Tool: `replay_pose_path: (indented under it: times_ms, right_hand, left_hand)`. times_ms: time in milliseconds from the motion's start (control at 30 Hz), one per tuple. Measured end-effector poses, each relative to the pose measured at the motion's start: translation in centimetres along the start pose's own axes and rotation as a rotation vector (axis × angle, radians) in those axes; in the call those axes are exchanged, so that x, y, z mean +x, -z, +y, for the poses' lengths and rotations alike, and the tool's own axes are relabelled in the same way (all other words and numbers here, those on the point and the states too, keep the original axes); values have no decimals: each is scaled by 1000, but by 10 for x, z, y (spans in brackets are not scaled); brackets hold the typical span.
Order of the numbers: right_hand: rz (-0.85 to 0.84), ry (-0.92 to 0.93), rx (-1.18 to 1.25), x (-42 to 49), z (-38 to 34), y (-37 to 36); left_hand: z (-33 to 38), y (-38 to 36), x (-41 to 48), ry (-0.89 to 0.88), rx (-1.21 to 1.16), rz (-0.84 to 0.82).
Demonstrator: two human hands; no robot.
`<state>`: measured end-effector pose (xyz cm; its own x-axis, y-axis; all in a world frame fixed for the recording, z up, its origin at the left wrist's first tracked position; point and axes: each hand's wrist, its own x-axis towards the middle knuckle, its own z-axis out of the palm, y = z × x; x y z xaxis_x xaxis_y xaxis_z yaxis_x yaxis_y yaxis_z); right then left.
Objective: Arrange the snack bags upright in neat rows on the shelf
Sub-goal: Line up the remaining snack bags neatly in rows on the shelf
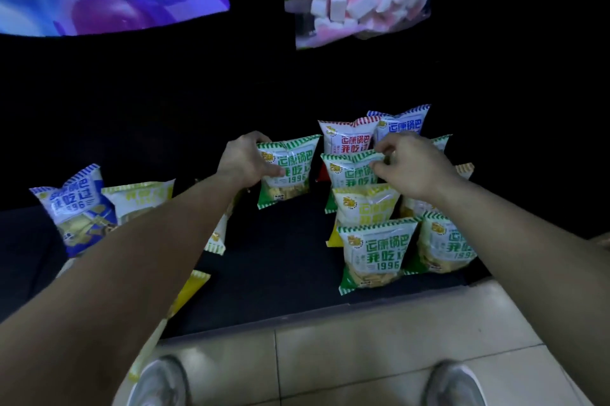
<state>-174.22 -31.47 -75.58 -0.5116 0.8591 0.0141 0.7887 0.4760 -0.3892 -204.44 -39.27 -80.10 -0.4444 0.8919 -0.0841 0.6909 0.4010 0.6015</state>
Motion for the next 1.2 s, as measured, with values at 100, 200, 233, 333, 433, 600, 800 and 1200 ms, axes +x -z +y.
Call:
replay_pose_path:
  times_ms: [100, 200, 233, 333, 433, 600, 800, 1200]
  right_hand:
    - [-3, 7, 41, 14, -1, -7]
    - [18, 5, 77, 21, -6, -14]
    - [12, 2, 80, 22, -7, -16]
    - [-20, -2, 80, 19, -11, -25]
    - [-48, -5, 94, 14, -16, -30]
    - [-62, -7, 94, 10, -23, -31]
    - [-79, 1, 22, 8, -34, -20]
    - [-230, 100, -112, -41, -137, 14]
  left_hand:
    - [-11, -15, 30, -1, 25, 7]
    - [-21, -19, 50, 21, 1, -30]
    - [-24, -20, 54, 25, -6, -34]
    - [-26, -22, 57, 20, 13, 11]
    - [-21, -23, 47, -12, 89, 68]
    - [-4, -27, 25, -72, 321, 182]
    - [17, -11, 11, -61, 463, 93]
    - [-17, 135, -136, -7, 531, -243]
